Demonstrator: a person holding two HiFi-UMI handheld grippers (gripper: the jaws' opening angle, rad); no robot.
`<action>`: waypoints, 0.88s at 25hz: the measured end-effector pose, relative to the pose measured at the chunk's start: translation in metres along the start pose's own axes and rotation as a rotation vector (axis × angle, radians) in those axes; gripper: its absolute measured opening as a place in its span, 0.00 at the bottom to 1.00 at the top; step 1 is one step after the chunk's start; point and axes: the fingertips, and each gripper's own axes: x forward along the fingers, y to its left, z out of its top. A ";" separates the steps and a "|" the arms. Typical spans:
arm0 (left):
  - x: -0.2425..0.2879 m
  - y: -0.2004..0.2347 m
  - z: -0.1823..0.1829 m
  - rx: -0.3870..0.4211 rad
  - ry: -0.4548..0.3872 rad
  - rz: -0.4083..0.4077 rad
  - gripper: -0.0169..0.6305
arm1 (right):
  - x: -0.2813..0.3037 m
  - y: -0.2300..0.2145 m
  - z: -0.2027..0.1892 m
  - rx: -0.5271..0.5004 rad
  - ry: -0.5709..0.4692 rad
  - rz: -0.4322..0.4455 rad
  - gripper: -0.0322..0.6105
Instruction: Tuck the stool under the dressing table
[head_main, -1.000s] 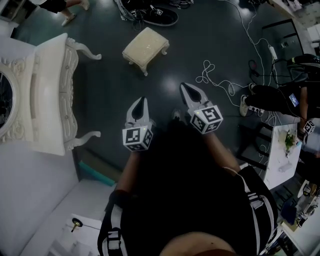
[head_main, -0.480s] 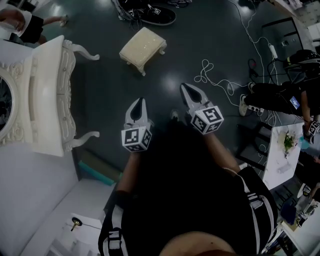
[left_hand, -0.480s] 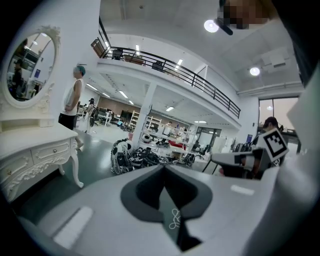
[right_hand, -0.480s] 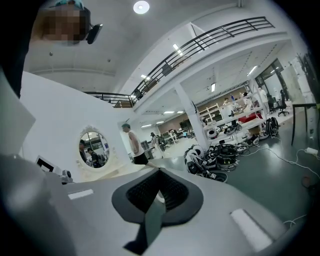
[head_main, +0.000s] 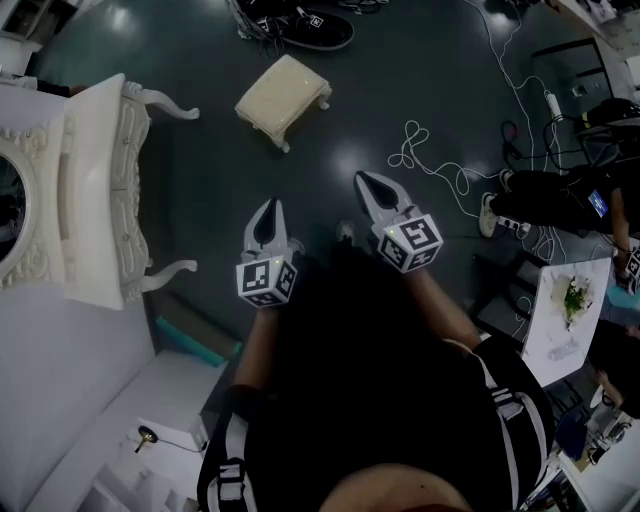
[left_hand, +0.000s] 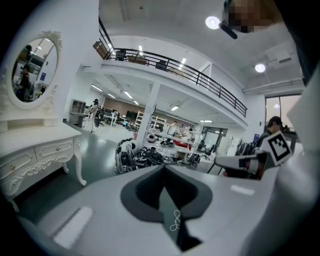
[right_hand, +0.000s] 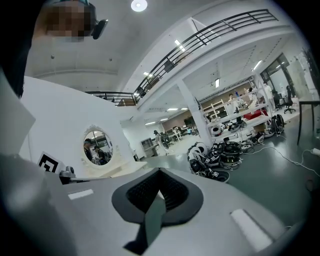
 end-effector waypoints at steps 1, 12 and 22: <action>0.001 -0.002 0.000 -0.004 0.002 0.006 0.04 | 0.000 -0.003 0.001 -0.001 0.004 0.005 0.05; 0.011 -0.010 0.000 -0.019 0.004 0.063 0.04 | 0.003 -0.030 0.009 0.001 0.007 0.038 0.05; 0.055 0.002 0.011 -0.014 0.003 0.021 0.04 | 0.038 -0.037 0.018 -0.008 0.013 0.037 0.05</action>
